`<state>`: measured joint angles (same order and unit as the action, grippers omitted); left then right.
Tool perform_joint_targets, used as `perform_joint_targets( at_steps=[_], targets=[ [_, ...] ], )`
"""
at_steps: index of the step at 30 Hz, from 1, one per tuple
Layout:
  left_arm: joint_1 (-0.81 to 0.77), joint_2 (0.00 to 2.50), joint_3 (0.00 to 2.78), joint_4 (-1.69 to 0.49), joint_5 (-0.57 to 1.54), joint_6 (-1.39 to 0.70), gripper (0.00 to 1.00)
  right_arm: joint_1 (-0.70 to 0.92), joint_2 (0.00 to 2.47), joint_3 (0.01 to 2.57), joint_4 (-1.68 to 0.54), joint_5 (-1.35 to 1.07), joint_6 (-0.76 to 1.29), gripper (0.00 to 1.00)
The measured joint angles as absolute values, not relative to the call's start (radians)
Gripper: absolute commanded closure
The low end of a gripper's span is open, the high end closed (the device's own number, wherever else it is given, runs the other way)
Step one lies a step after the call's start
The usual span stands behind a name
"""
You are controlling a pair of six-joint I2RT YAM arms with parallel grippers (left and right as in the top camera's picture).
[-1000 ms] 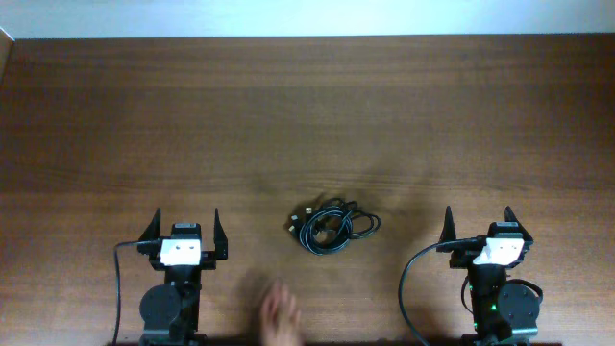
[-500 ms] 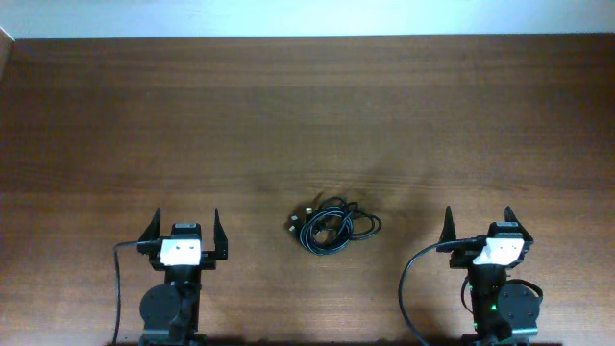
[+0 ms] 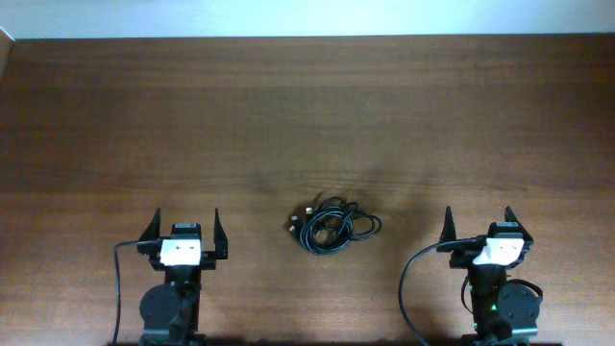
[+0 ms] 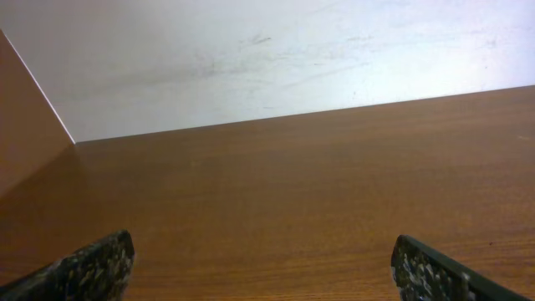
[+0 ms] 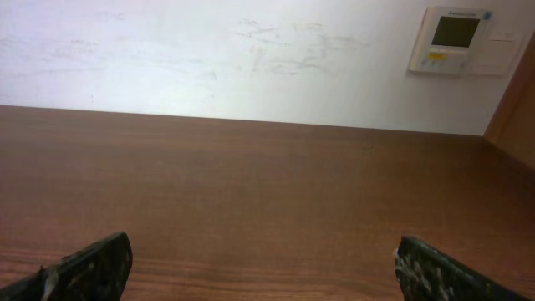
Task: Untangle cables
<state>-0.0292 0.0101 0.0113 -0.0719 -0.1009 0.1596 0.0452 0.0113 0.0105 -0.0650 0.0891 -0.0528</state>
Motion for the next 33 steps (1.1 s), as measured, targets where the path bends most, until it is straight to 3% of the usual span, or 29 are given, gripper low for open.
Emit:
perform_joint_targets(
  at_steps=[11, 13, 17, 21, 24, 25, 29, 33],
  targets=[
    [-0.029, 0.010, 0.011, -0.064, -0.106, 0.169, 0.01, 0.045, 0.012, 0.010, -0.022, 0.156, -0.084, 0.01],
    [-0.029, 0.010, 0.013, 0.051, -0.114, 0.199, 0.01, 0.045, 0.011, 0.011, 0.000, 0.184, -0.087, 0.01],
    [-0.027, 0.011, 0.013, 0.187, -0.052, 0.147, 0.01, 0.043, 0.012, 0.015, 0.072, -0.076, -0.029, 0.01],
    [-0.027, 0.054, 0.213, -0.103, 0.020, -0.044, 0.01, 0.043, 0.069, 0.288, -0.232, -0.191, -0.055, 0.01],
    [-0.027, 0.226, 0.597, -0.353, 0.055, -0.073, 0.01, 0.043, 0.252, 0.573, -0.468, -0.150, -0.080, 0.01],
    [-0.027, 0.302, 0.707, -0.460, 0.080, -0.074, 0.01, 0.043, 0.347, 0.710, -0.646, -0.142, -0.054, 0.01],
    [-0.026, 0.662, 1.015, -0.781, 0.373, -0.080, 0.01, 0.042, 0.680, 1.236, -1.224, -0.247, 0.079, 0.01],
    [-0.025, 0.749, 1.055, -0.804, 0.761, -0.082, 0.01, 0.042, 0.769, 1.386, -1.288, -0.648, 0.105, 0.01]
  ],
)
